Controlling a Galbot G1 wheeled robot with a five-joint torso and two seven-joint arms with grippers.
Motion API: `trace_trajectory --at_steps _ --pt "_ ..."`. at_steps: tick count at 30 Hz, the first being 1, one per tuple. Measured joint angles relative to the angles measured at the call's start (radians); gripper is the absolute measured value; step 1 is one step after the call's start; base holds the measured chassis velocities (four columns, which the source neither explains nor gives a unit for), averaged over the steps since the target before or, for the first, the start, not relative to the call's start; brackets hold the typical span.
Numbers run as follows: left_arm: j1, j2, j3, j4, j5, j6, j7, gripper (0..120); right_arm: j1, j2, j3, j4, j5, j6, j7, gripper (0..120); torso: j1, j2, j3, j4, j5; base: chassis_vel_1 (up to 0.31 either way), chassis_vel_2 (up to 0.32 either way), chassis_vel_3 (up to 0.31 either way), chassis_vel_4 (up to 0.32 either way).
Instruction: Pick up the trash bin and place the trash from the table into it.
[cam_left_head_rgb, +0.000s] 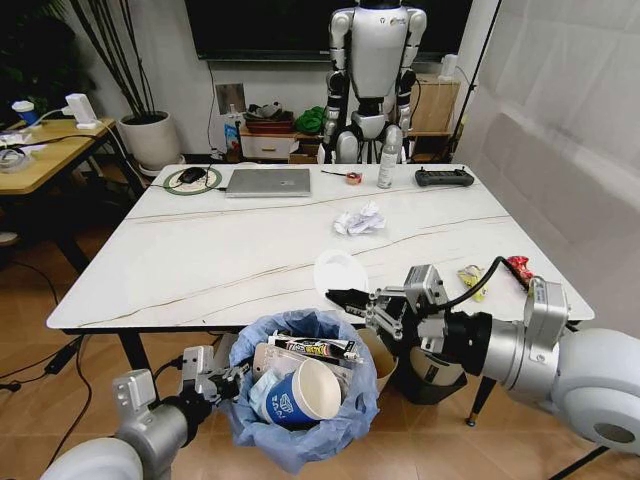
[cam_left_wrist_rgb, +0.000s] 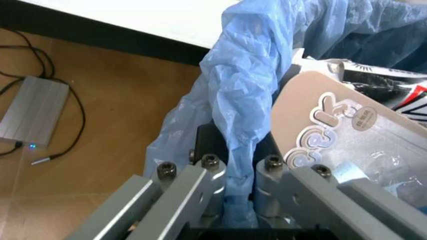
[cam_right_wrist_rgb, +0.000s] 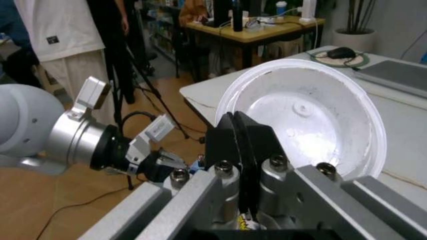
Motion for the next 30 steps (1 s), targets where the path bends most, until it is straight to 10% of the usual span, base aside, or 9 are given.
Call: trace_trajectory --at_steps 9,19,30 --pt "-0.05 0.026 0.02 0.003 -0.023 -0.001 0.019 0 0.034 0.03 -0.053 -0.005 0.009 -0.011 -0.044 0 0.0 0.0 0.0 0.0 -0.0003 0.0 0.0 0.0 0.0" --pt "-0.15 0.085 0.041 0.027 -0.095 -0.002 0.029 0 0.439 0.251 -0.455 -0.125 0.061 -0.045 -0.016 0 0.0 0.0 0.0 0.0004 -0.0002 0.0 0.0 0.0 0.0" --pt "-0.16 0.094 0.033 0.024 -0.109 -0.001 0.027 0 0.417 0.292 -0.499 -0.195 0.025 -0.085 0.023 0 0.0 0.0 0.0 0.0001 -0.0001 0.0 0.0 0.0 0.0"
